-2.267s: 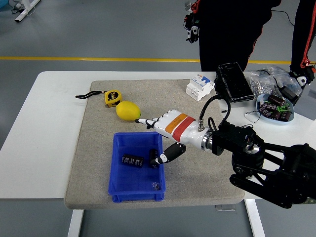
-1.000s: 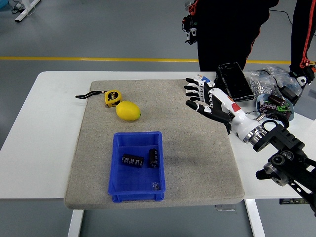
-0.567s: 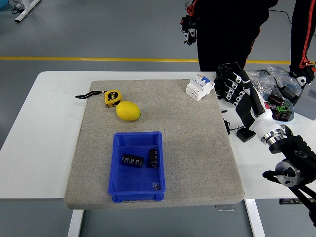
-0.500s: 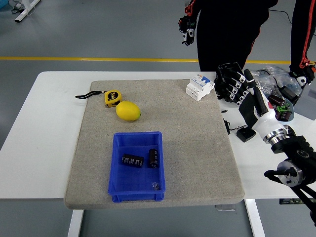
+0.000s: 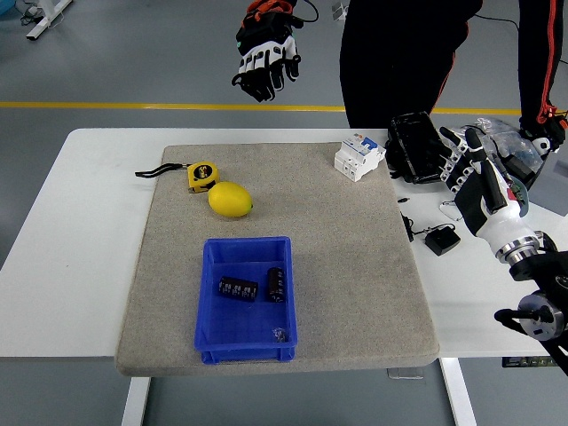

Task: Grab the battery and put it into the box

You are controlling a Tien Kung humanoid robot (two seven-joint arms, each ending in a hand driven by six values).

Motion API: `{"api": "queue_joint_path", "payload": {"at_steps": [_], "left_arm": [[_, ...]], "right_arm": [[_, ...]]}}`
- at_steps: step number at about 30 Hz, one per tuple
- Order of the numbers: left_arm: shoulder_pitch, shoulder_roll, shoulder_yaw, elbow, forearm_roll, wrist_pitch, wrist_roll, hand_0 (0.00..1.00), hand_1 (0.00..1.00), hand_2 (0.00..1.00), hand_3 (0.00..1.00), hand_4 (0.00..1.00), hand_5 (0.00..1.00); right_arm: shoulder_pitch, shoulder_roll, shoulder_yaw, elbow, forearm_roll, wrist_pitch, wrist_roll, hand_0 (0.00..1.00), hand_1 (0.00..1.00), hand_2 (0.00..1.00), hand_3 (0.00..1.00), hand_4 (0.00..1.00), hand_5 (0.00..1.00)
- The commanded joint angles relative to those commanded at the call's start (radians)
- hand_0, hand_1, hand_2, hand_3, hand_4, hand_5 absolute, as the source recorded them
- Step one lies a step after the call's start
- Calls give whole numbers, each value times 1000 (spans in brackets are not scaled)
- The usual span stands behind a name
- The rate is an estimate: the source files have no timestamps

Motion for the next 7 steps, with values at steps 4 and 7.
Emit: {"api": "queue_joint_path", "payload": {"at_steps": [4, 7], "left_arm": [[-1, -7, -21, 3, 21, 1, 4, 564, 606, 637, 582, 629, 591], [2, -8, -1, 5, -13, 9, -4, 564, 606, 637, 582, 629, 591]], "right_arm": [[-5, -3, 22, 1, -8, -3, -2, 966, 894, 873, 947, 998, 939], [-6, -3, 32, 3, -19, -8, -7, 966, 894, 873, 947, 998, 939]]}}
